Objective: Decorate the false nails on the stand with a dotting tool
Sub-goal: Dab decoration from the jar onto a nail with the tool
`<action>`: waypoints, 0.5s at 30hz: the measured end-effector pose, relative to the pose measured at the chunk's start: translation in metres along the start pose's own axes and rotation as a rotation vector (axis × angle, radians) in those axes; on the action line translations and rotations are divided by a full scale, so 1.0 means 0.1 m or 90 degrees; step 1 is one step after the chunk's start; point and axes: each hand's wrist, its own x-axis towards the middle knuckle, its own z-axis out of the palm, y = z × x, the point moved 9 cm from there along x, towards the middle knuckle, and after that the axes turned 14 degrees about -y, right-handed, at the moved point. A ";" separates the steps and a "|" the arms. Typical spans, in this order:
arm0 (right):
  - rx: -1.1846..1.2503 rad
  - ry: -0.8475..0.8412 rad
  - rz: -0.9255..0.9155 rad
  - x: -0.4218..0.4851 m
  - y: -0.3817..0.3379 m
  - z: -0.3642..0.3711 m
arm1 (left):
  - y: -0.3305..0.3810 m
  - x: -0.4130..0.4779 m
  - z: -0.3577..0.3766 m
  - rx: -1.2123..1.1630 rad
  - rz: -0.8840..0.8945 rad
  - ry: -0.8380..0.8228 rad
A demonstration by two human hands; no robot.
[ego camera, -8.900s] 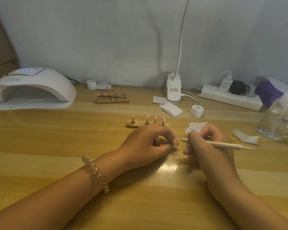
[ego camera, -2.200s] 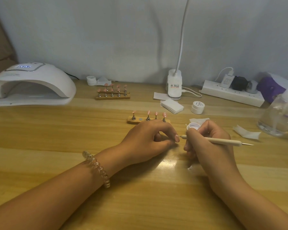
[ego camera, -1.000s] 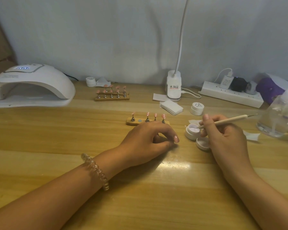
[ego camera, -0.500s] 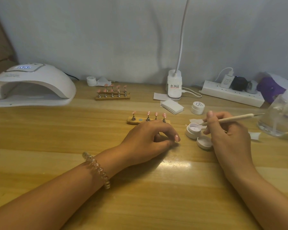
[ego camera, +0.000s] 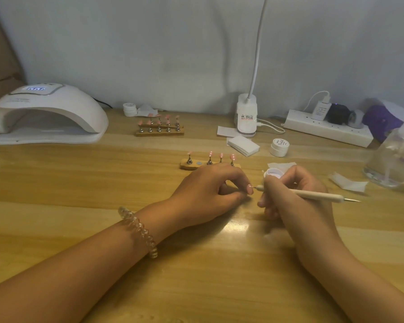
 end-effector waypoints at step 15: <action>-0.042 0.019 0.005 0.01 0.01 -0.02 | 0.03 0.01 -0.02 0.009 0.015 0.005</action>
